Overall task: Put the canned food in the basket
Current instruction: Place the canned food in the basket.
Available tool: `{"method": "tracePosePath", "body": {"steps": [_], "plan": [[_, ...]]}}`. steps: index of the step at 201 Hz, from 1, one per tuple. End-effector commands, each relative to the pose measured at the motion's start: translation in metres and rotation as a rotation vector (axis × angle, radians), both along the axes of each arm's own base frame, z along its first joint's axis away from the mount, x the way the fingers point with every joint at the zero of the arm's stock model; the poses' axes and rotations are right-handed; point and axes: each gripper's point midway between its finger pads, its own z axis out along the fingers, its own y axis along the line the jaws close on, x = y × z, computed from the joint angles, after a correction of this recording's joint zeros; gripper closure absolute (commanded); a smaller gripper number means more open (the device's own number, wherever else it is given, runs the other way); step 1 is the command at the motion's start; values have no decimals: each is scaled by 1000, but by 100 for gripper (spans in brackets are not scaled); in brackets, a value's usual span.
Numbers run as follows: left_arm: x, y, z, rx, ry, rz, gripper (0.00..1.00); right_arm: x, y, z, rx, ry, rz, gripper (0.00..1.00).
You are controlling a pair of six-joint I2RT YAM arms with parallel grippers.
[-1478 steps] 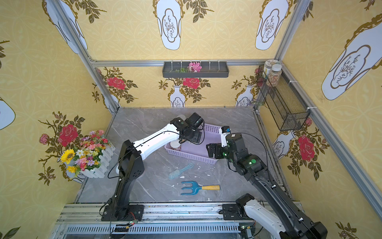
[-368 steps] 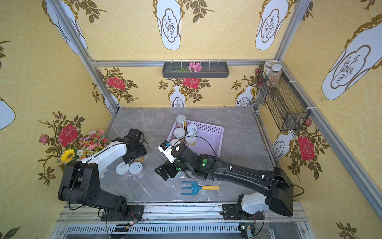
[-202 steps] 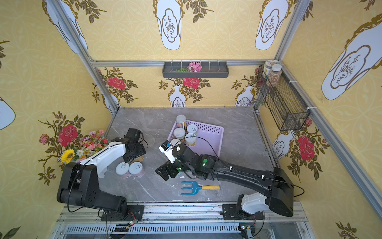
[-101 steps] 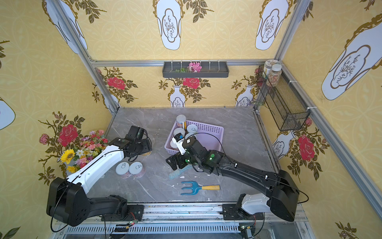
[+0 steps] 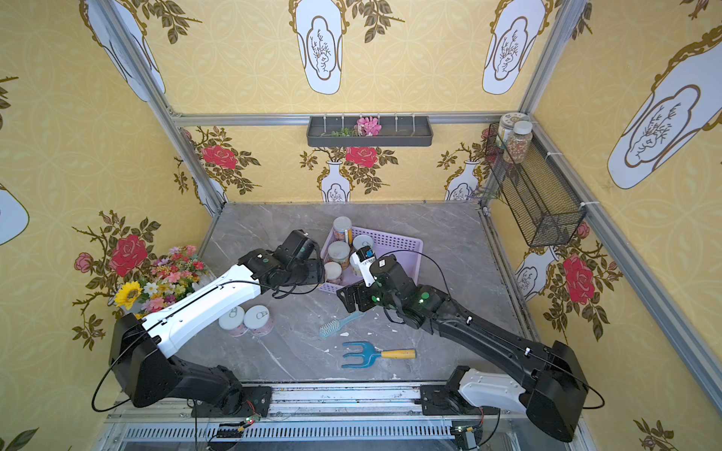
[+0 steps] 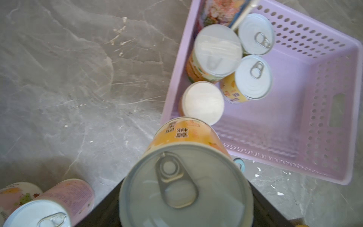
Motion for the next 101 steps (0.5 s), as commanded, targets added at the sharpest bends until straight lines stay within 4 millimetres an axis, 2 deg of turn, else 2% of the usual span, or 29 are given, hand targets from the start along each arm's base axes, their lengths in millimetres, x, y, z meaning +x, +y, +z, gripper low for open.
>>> {"method": "tracePosePath", "body": {"steps": [1,56,101], "plan": [[5,-22,2,7,-17,-45,27,5,-19,-3,-27,12,-59,3],[18,-74,-5,18,-3,-146,26,10,-65,-11,-91,80,-184,3],[31,-97,-21,50,11,-200,26,12,-97,-16,-108,135,-289,3]]}}
